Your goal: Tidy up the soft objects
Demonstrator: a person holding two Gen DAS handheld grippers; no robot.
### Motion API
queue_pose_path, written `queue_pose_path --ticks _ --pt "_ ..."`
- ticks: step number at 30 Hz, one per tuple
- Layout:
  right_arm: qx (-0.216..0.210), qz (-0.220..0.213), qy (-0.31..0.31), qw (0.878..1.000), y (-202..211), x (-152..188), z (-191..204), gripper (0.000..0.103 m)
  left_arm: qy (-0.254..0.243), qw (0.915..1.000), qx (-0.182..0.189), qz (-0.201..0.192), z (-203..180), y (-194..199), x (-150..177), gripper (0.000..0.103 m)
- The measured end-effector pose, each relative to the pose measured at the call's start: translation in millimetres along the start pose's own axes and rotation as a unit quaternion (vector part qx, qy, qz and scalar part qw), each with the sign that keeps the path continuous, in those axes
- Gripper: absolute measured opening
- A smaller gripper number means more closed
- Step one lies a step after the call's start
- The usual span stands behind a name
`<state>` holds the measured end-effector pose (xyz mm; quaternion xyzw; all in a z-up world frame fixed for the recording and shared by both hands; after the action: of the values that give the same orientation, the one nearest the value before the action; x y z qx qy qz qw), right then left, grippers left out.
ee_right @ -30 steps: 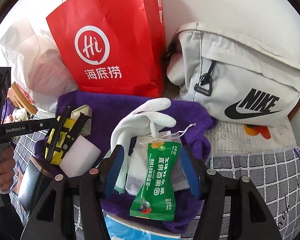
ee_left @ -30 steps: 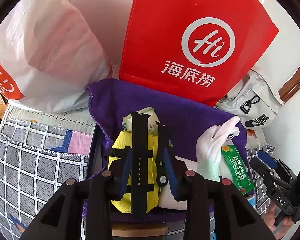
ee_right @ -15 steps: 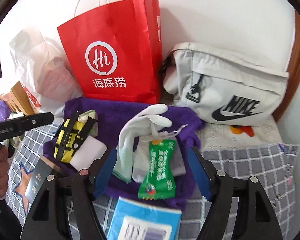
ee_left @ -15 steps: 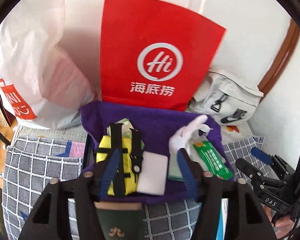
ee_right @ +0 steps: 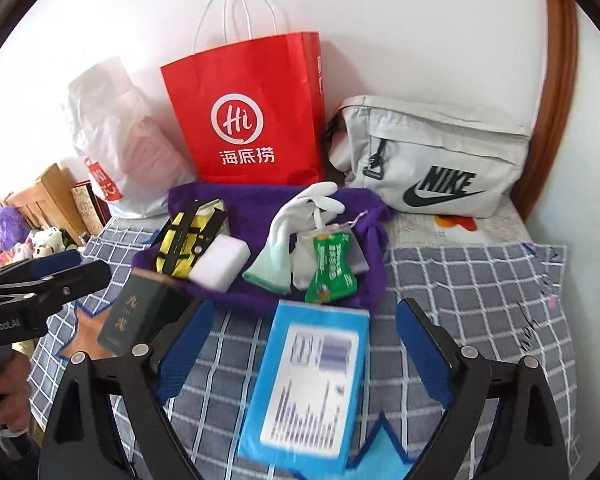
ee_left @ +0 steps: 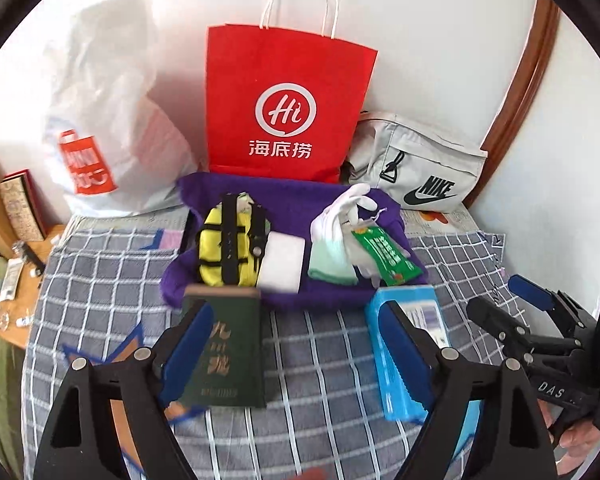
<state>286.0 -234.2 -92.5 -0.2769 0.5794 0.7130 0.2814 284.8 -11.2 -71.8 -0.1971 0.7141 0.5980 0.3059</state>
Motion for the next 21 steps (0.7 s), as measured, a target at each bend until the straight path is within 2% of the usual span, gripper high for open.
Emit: queue_pose_path --ticks 4,8,21 --pt "0.001 -0.022 0.007 1.0 33 22 5 0.103 0.007 0.9998 -0.004 -0.016 -4 30 18 0.095" --pt "-0.001 -0.031 0.009 0.999 63 43 10 0.103 -0.009 0.9991 -0.027 -0.031 -15 60 39 0.098" --pt "-0.007 -0.053 -0.003 0.999 147 104 12 0.103 -0.003 0.9971 -0.047 -0.059 -44 131 102 0.099"
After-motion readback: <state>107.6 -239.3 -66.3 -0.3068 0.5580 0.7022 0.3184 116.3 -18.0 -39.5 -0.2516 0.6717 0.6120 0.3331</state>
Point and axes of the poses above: each gripper's, at about its wrist camera, not at the fingertips, and y roughly against the way its jaws point, z to its left, x to its underside, the point moved 4 cm from there along -y, roughly the way its jaws point, and after that the axes turned 6 degrees about -y, right-handed, at the moved point
